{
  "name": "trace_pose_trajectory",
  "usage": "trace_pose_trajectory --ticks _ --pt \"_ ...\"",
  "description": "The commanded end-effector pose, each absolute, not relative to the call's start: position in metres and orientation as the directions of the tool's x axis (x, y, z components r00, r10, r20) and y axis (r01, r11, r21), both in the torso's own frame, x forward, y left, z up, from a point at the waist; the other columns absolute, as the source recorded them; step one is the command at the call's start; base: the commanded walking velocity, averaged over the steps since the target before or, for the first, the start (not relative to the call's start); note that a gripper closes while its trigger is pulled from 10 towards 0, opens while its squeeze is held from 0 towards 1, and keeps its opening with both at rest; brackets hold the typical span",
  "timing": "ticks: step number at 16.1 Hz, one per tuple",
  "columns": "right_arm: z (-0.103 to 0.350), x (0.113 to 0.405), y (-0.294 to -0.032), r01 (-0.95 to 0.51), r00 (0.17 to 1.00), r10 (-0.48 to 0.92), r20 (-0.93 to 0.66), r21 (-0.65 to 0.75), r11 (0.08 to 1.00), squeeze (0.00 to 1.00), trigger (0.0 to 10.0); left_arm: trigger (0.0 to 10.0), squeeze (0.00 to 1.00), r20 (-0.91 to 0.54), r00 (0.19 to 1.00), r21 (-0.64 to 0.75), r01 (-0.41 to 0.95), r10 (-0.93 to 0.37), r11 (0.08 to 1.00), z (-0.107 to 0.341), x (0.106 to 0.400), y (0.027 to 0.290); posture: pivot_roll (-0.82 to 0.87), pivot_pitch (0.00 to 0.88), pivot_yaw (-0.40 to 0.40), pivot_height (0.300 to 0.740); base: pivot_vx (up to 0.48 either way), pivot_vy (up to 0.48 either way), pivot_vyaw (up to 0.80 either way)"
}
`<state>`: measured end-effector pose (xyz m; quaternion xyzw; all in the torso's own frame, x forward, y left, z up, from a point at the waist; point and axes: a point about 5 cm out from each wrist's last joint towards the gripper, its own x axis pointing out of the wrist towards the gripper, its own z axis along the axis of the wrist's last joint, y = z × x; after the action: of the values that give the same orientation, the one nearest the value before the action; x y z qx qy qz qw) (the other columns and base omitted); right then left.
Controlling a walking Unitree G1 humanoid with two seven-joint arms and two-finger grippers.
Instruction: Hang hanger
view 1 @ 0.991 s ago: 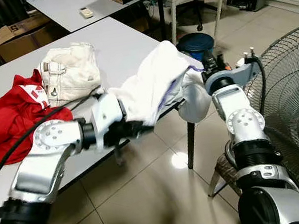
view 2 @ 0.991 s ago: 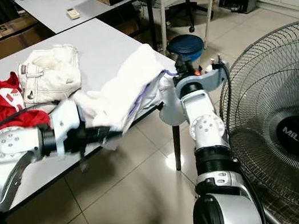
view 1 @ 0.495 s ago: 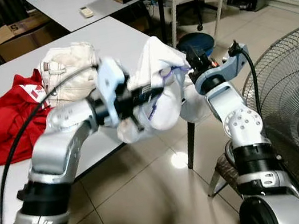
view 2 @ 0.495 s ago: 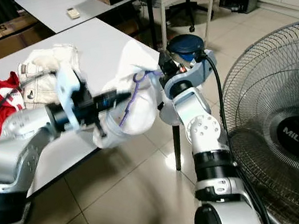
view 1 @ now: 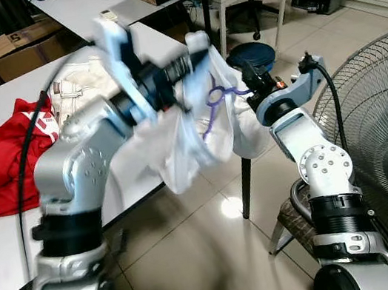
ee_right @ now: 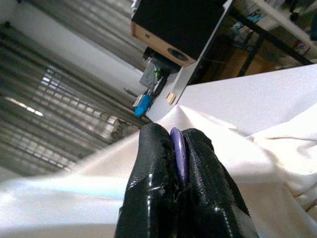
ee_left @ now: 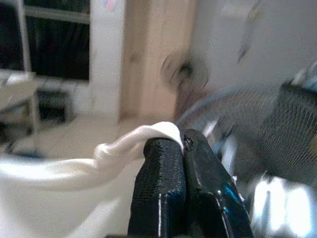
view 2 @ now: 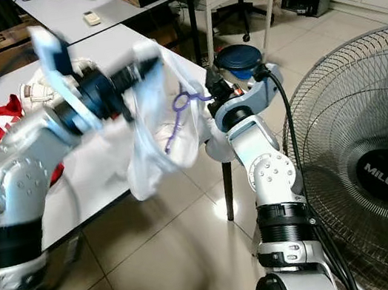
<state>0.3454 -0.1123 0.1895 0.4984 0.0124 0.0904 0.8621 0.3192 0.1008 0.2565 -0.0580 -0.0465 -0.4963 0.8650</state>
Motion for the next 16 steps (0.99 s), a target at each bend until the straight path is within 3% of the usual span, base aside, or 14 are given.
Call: trace_pose_trajectory --ticks 1,2,4,5,6,7,8,12,14,15,16 --pt "0.196 0.345 -0.112 -0.152 0.984 0.154 0.092 0.884 0.442 0.0 0.0 0.0 0.0 0.054 0.514 -0.023 0.858 -0.856 0.513 0.246 0.318 0.097 -0.1 0.008 0.077 0.74 0.0 0.0 0.0" --pt "0.2 0.345 -0.114 -0.158 0.983 0.144 0.113 0.918 0.364 0.0 0.0 0.0 0.0 -0.006 0.551 -0.02 0.835 -0.835 0.551 0.233 0.319 0.094 -0.09 0.008 0.076 0.74 0.0 0.0 0.0" --pt "0.203 0.345 -0.115 -0.164 0.982 0.136 0.127 0.937 0.309 0.0 0.0 0.0 0.0 -0.037 0.57 -0.004 0.821 -0.82 0.571 0.228 0.319 0.091 -0.09 0.007 0.077 0.74 0.0 0.0 0.0" --pt "0.204 0.345 -0.118 -0.164 0.983 0.125 0.133 0.946 0.279 0.0 0.0 10.0 0.0 -0.01 0.535 -0.033 0.844 -0.845 0.535 0.232 0.315 0.088 -0.09 0.004 0.077 0.74 0.0 0.0 0.0" --pt "0.203 0.346 -0.121 -0.158 0.985 0.111 0.133 0.953 0.257 0.0 0.0 10.0 0.0 0.058 0.474 -0.071 0.88 -0.878 0.47 0.242 0.308 0.085 -0.09 0.002 0.078 0.74 0.0 0.0 0.0" --pt "0.202 0.346 -0.123 -0.155 0.985 0.108 0.131 0.953 0.259 0.0 0.0 10.0 1.0 0.117 0.389 -0.11 0.92 -0.914 0.377 0.251 0.298 0.085 -0.08 0.0 0.078 0.74 0.0 0.0 0.0" --pt "0.201 0.346 -0.124 -0.154 0.986 0.109 0.129 0.953 0.26 0.0 0.0 10.0 1.0 0.113 0.316 -0.112 0.946 -0.942 0.304 0.253 0.289 0.084 -0.08 0.0 0.077 0.74 0.0 0.0 0.0" --pt "0.199 0.348 -0.123 -0.162 0.984 0.124 0.131 0.942 0.294 0.0 0.0 10.0 1.0 -0.114 0.24 -0.052 0.968 -0.964 0.247 0.229 0.275 0.086 -0.07 0.0 0.079 0.74 0.0 0.0 0.0" --pt "0.199 0.348 -0.121 -0.166 0.983 0.129 0.133 0.94 0.297 0.0 0.0 10.0 1.0 -0.257 0.315 0.059 0.949 -0.914 0.311 0.217 0.282 0.09 -0.07 0.0 0.082 0.74 0.0 0.0 0.0" --pt "0.2 0.348 -0.12 -0.177 0.981 0.136 0.14 0.932 0.316 0.0 0.0 10.0 1.0 -0.242 0.468 0.111 0.884 -0.85 0.454 0.22 0.299 0.096 -0.07 0.0 0.084 0.74 0.0 0.0 0.0" --pt "0.2 0.348 -0.119 -0.18 0.98 0.137 0.142 0.93 0.321 0.0 0.0 10.0 1.0 -0.241 0.494 0.132 0.869 -0.835 0.476 0.221 0.303 0.098 -0.07 0.0 0.084 0.74 0.0 0.0 0.0"
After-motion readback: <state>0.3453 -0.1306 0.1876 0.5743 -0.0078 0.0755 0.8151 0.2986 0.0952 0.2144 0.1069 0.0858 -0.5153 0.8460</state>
